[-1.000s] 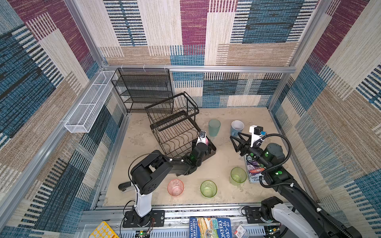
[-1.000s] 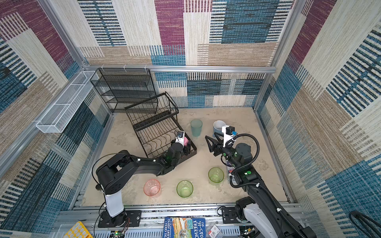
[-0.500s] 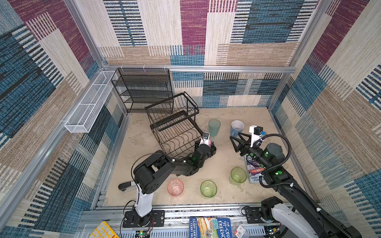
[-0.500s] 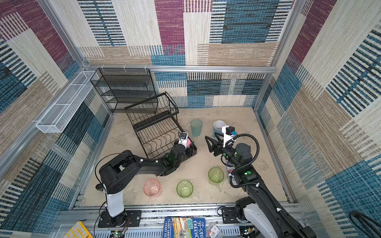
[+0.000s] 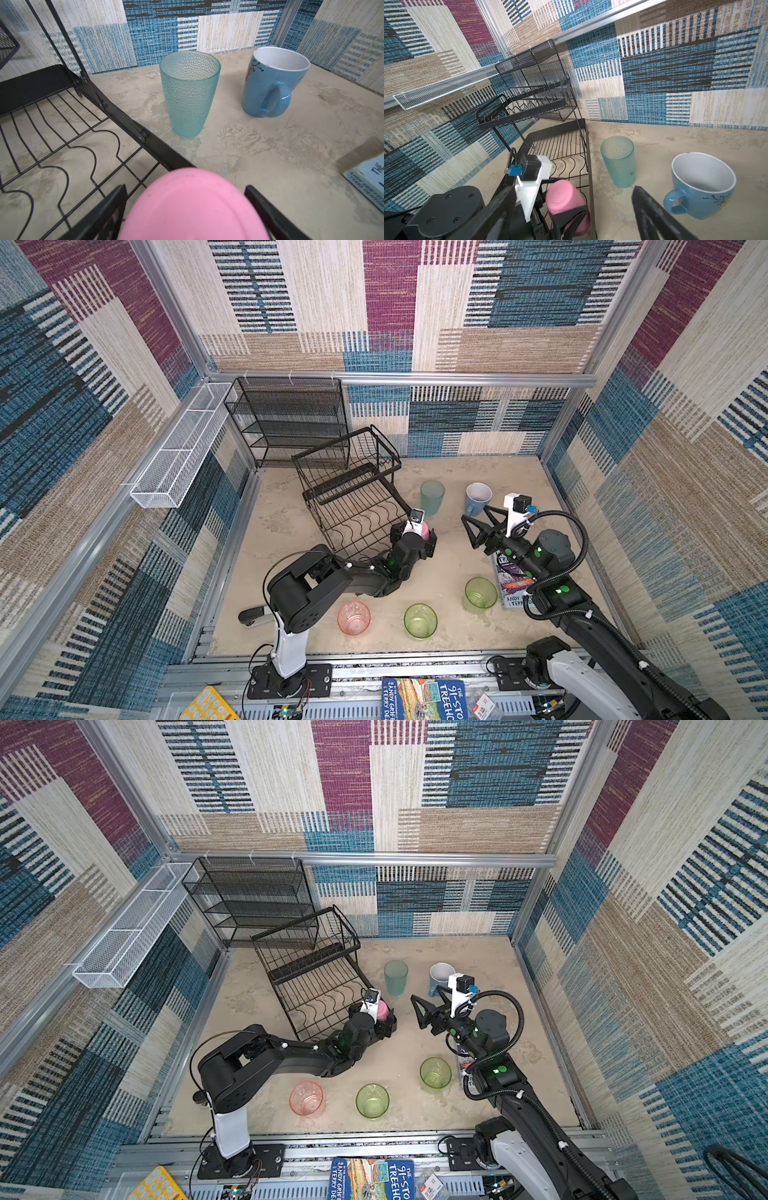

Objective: Load cups into a dish rack
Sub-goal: Place the cup upside down at the dish rack.

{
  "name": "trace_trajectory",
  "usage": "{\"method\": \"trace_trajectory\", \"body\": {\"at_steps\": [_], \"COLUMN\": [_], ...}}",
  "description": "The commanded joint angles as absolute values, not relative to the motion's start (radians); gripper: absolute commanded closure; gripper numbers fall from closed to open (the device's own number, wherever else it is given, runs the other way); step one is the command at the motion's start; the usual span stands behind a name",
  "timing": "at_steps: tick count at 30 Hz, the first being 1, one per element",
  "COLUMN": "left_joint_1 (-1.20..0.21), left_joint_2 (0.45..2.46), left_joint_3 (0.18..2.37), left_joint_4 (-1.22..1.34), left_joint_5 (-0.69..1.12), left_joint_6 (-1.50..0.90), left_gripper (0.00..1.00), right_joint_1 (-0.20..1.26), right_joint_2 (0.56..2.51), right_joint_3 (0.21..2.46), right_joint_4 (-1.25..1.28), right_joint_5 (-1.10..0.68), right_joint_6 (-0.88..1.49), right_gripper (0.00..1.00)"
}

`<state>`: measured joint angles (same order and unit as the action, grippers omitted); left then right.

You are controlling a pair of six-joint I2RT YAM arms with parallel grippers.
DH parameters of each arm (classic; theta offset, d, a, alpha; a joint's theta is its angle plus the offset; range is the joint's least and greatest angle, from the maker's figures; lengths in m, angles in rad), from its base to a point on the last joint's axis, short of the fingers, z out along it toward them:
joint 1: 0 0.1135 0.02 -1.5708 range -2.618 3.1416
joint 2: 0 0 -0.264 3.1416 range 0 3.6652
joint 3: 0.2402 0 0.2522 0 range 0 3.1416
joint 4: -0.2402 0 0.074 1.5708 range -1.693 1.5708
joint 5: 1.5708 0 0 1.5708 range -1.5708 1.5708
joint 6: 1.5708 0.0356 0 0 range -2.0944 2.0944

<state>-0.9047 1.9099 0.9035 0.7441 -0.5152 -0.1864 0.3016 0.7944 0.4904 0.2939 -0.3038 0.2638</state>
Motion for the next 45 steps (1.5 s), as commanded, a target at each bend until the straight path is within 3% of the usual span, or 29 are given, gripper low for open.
{"method": "trace_trajectory", "body": {"at_steps": [1,13,31,45], "left_joint_1": [-0.906,-0.910,-0.919,-0.917], "left_joint_2": [1.895,1.847,1.702,1.473], "left_joint_3": [0.893,0.873,0.879,0.952], "left_joint_4": [0.771,0.786,0.718,0.289], "left_joint_5": [-0.536,-0.486,-0.423,-0.325], "left_joint_6": [-0.157,-0.152,-0.161,-0.239], "left_gripper": [0.03,0.01,0.04,0.07], "right_joint_1": [0.302,0.302,0.302,0.301], "right_joint_2": [0.791,0.803,0.842,1.004], "right_joint_3": [0.489,0.500,0.537,0.676], "right_joint_4": [0.322,0.304,0.240,0.069], "right_joint_5": [-0.286,-0.244,-0.135,-0.015], "right_joint_6": [0.260,0.264,0.277,0.306], "right_gripper": [0.08,0.04,0.05,0.14]}}
